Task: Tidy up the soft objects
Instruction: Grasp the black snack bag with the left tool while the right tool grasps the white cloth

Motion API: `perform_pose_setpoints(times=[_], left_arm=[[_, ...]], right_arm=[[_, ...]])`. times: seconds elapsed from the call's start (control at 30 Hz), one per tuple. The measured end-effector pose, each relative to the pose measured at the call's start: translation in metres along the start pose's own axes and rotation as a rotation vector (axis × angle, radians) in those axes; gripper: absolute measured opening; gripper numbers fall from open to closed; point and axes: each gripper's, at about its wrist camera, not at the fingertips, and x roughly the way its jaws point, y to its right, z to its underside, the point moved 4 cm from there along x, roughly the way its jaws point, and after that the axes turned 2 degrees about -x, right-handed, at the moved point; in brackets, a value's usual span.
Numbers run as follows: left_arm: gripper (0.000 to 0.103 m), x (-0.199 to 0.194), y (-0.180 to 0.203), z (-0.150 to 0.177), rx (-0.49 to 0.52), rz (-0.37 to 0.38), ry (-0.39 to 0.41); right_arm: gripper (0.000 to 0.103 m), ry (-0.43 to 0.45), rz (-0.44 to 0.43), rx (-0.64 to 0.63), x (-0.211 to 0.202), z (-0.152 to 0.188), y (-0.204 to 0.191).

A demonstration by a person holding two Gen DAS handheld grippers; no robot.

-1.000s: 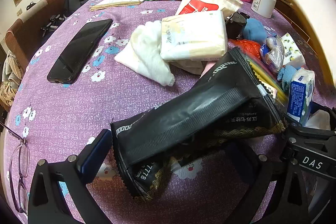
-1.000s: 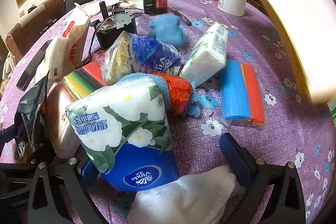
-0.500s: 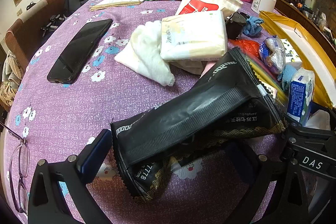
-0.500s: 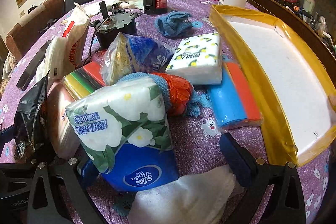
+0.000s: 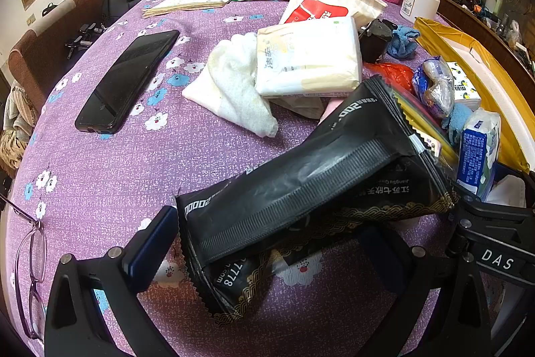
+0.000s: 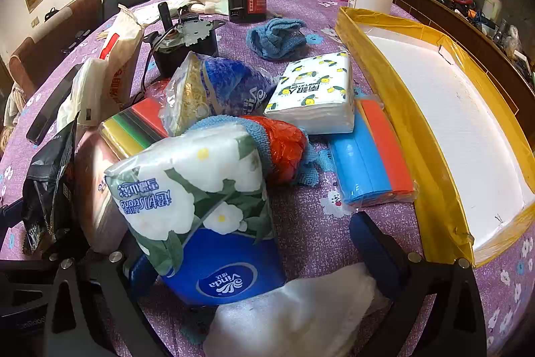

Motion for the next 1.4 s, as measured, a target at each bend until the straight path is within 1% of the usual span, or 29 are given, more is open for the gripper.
perform_pose_setpoints(times=[0.43,0.53,0.63,0.7,0.73,0.8,0.87,0.9,0.93,1.0,1.07,1.1,1.13,1.23,1.33,1.37,1.4], left_arm=[[0.103,0.000,0.000,0.000,0.000,-0.001,0.000],[0.103,-0.001,-0.001,0.000,0.001,0.000,0.000],[0.103,0.000,-0.003,0.000,-0.002,0.002,-0.001],[0.103,-0.002,-0.003,0.000,0.005,0.004,-0.002],[0.103,-0.003,-0.003,0.001,0.016,0.006,-0.011],[0.103,-0.006,-0.001,0.003,0.034,0.033,-0.033],[0.103,-0.015,-0.003,0.006,0.033,0.072,-0.026],[0.103,-0.022,-0.005,0.009,0.041,0.089,-0.012],[0.103,-0.029,-0.007,0.013,0.046,0.104,0.005],[0.103,-0.039,-0.010,0.019,0.049,0.123,0.023],[0.103,-0.049,-0.017,0.023,0.039,0.135,0.043],[0.103,-0.053,-0.020,0.023,0.034,0.133,0.057],[0.103,-0.055,-0.023,0.022,0.030,0.132,0.064],[0.103,-0.061,-0.030,0.018,0.011,0.131,0.079],[0.103,-0.057,-0.028,0.006,0.041,0.114,0.093],[0.103,-0.054,-0.025,0.002,0.061,0.126,0.088],[0.103,-0.049,-0.020,-0.001,0.093,0.155,0.075]], right_arm=[[0.102,-0.007,-0.004,-0.013,0.001,0.000,-0.001],[0.102,-0.055,-0.045,-0.069,0.005,-0.004,0.004],[0.102,-0.103,-0.109,-0.168,0.006,-0.004,0.007],[0.102,-0.113,-0.142,-0.236,0.003,0.003,0.010],[0.102,-0.116,-0.154,-0.250,0.001,0.007,0.011],[0.102,-0.122,-0.185,-0.311,-0.006,0.017,0.012],[0.102,-0.113,-0.223,-0.343,-0.013,0.028,0.016],[0.103,-0.110,-0.256,-0.355,-0.017,0.033,0.018],[0.102,-0.103,-0.308,-0.366,-0.023,0.037,0.020],[0.102,-0.060,-0.372,-0.357,-0.035,0.040,0.025],[0.097,-0.013,-0.389,-0.354,-0.046,0.036,0.030],[0.095,0.023,-0.386,-0.351,-0.051,0.031,0.032],[0.095,0.039,-0.387,-0.347,-0.053,0.027,0.033],[0.095,0.038,-0.430,-0.319,-0.053,0.019,0.035],[0.095,0.054,-0.453,-0.311,-0.057,0.018,0.036],[0.095,0.055,-0.457,-0.310,-0.058,0.020,0.036],[0.095,0.055,-0.467,-0.304,-0.058,0.021,0.038]])
